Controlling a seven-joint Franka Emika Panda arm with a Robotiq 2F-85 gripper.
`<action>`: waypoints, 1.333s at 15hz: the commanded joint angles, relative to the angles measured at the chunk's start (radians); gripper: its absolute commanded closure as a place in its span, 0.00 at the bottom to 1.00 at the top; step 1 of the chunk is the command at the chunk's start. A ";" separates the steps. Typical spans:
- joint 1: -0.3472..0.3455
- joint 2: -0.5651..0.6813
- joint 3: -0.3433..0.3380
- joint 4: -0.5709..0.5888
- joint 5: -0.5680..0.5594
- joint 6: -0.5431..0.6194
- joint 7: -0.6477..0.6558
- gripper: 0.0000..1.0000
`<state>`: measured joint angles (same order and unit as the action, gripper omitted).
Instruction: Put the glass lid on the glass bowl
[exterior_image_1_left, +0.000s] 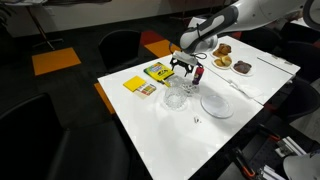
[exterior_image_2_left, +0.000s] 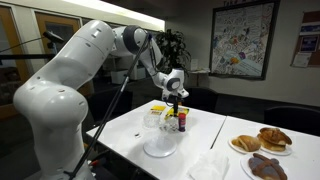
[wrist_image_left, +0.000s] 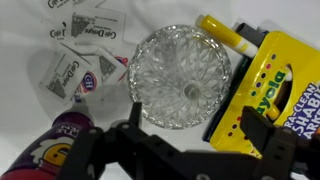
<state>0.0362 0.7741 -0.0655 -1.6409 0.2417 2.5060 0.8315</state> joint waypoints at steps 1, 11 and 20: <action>0.018 0.051 0.001 0.067 -0.009 -0.021 -0.011 0.00; 0.065 0.107 -0.015 0.131 -0.030 -0.050 0.014 0.00; 0.060 0.105 -0.031 0.135 -0.051 -0.089 0.027 0.33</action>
<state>0.0921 0.8726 -0.0885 -1.5218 0.1996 2.4530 0.8470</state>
